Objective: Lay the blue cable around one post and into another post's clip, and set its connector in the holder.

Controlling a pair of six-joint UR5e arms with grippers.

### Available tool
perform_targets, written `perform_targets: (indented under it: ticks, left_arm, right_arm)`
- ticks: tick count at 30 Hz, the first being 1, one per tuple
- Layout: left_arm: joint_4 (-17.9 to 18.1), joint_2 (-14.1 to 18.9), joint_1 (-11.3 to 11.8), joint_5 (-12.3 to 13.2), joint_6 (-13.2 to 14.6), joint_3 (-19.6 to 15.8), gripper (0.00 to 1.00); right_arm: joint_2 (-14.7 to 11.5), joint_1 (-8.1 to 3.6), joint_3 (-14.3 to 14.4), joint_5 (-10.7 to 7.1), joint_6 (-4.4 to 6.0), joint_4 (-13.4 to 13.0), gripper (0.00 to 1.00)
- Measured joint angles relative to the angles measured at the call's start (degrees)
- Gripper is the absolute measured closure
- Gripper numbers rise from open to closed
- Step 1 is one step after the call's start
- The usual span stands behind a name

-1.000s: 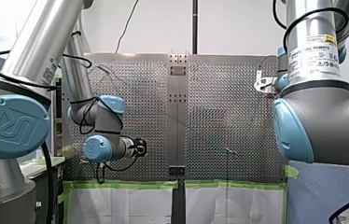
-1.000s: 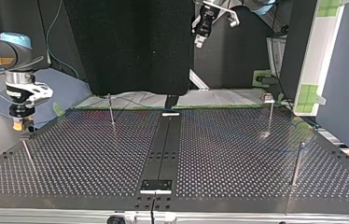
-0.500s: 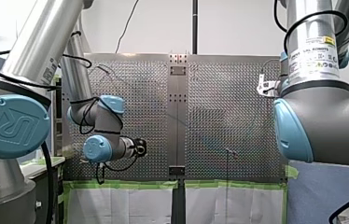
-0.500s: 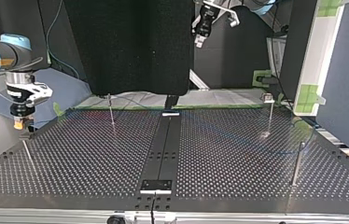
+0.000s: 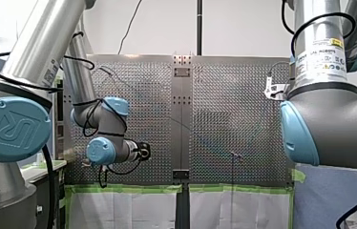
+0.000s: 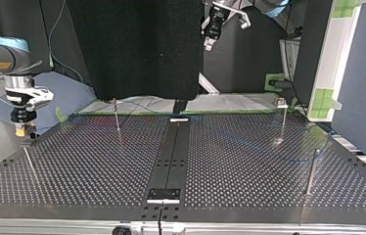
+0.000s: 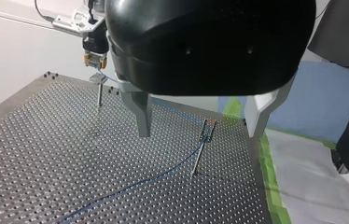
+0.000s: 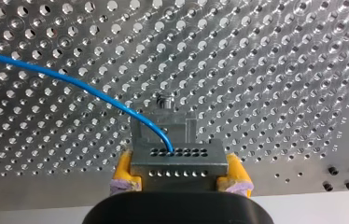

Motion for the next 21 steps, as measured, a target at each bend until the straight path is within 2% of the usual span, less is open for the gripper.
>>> perform_targets:
  ticks: [9, 16, 21]
  left_arm:
    - [-1.5, 0.0, 0.1, -0.1, 0.0, 0.4, 0.0]
    - [-2.2, 0.0, 0.1, -0.8, 0.1, 0.6, 0.0]
    - [-2.6, 0.0, 0.1, -0.8, 0.1, 0.7, 0.0]
  right_arm:
    - [0.1, -1.74, -0.5, -2.92, 0.13, 0.4, 1.0]
    - [0.2, -3.11, -1.3, -5.93, -0.19, 1.0, 1.0]
    - [0.6, -3.64, -1.5, -7.38, -0.37, 0.8, 1.0]
